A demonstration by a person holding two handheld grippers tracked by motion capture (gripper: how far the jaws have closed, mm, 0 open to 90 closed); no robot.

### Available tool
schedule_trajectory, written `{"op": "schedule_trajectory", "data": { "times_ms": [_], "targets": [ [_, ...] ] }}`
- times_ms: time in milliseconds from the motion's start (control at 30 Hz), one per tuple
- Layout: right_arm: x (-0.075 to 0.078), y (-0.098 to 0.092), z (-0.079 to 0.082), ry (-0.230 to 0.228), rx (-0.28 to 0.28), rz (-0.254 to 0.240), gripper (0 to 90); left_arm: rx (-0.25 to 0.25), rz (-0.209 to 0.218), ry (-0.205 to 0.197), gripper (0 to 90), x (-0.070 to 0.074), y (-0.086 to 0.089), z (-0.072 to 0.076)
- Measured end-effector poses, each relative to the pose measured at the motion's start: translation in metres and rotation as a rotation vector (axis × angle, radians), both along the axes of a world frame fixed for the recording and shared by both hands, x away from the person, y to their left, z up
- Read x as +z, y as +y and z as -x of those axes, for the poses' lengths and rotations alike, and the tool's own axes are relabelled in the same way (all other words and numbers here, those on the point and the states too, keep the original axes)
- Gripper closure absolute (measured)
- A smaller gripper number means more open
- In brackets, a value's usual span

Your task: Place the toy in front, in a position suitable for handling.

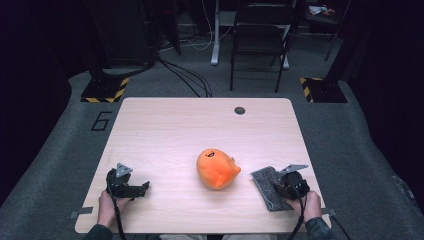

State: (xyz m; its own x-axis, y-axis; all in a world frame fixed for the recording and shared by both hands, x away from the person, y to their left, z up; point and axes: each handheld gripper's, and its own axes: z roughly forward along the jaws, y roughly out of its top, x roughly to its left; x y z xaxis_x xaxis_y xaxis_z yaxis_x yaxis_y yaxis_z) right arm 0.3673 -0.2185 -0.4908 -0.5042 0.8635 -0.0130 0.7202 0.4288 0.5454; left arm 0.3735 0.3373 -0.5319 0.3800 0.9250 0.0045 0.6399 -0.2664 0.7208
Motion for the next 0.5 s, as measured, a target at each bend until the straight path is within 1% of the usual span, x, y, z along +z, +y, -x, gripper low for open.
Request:
{"op": "schedule_trajectory", "data": {
  "times_ms": [33,167,233,267,333,400,433,467,500],
  "targets": [
    [0.001,0.0,0.0,-0.004,-0.004,-0.006,78.4,0.0,0.0,0.0,0.0,0.0,0.0,0.0],
    [0.003,0.0,0.001,-0.015,-0.003,-0.005,78.5,-0.003,-0.001,0.006,0.0,0.0,0.0,0.0],
    [0.004,0.0,0.001,-0.023,-0.001,0.001,78.5,0.001,0.001,-0.001,0.0,0.0,0.0,0.0],
    [0.006,0.0,0.002,-0.026,-0.008,-0.004,78.5,-0.002,-0.001,0.005,0.0,0.0,0.0,0.0],
    [0.009,-0.003,0.002,-0.033,-0.022,-0.011,78.6,0.002,-0.002,-0.001,0.0,0.0,0.0,0.0],
    [0.01,-0.004,0.001,-0.042,-0.024,-0.012,78.6,0.002,-0.002,0.0,0.0,0.0,0.0,0.0],
    [0.013,-0.007,0.001,-0.058,-0.034,-0.014,78.6,-0.002,-0.001,0.005,0.0,0.0,0.0,0.0],
    [0.015,-0.008,0.002,-0.049,-0.041,-0.017,78.6,-0.002,-0.001,0.005,0.0,0.0,0.0,0.0],
    [0.016,-0.009,0.001,-0.063,-0.042,-0.014,78.6,-0.002,-0.001,0.005,0.0,0.0,0.0,0.0]
  ]
}}
